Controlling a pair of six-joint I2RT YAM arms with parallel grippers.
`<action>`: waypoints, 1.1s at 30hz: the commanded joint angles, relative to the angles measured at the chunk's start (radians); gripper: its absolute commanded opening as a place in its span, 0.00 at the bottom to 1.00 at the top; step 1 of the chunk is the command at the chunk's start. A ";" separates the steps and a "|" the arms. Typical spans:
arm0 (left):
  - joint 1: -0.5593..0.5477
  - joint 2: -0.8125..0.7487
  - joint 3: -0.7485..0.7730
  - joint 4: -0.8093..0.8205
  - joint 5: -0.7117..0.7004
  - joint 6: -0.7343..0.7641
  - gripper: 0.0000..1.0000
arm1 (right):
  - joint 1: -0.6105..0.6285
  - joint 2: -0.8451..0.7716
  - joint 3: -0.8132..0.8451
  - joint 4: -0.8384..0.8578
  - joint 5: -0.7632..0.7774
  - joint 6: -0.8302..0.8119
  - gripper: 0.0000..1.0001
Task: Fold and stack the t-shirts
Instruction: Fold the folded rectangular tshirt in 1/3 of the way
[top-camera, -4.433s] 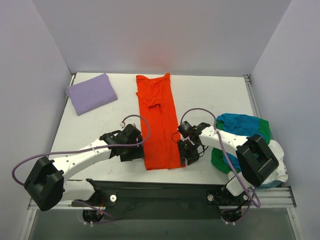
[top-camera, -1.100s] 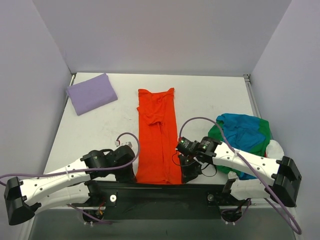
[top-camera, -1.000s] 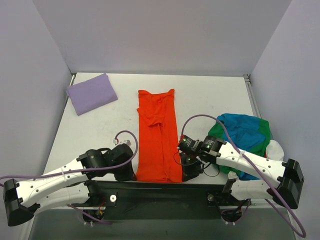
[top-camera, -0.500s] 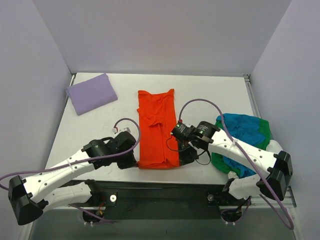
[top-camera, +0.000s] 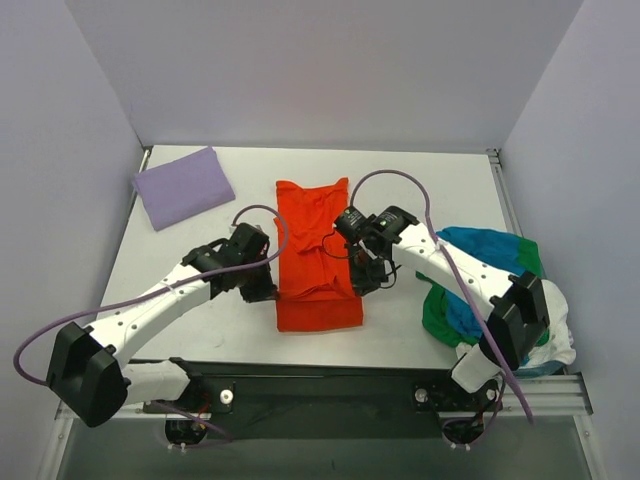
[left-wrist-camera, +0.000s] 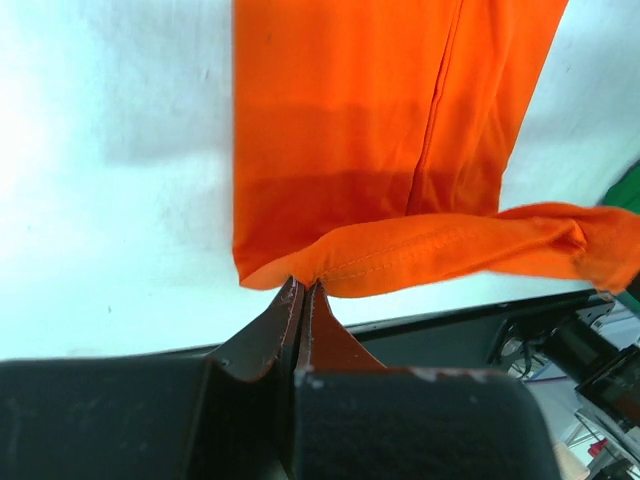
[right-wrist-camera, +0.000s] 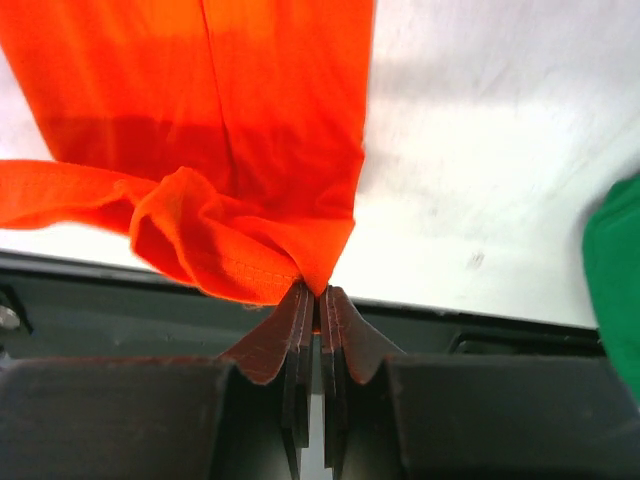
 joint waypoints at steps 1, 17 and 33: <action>0.049 0.055 0.084 0.079 0.044 0.082 0.00 | -0.028 0.066 0.072 -0.023 0.035 -0.083 0.00; 0.209 0.362 0.245 0.142 0.090 0.215 0.00 | -0.161 0.370 0.327 -0.022 0.026 -0.235 0.00; 0.253 0.619 0.436 0.164 0.060 0.288 0.00 | -0.238 0.610 0.574 -0.031 0.003 -0.312 0.00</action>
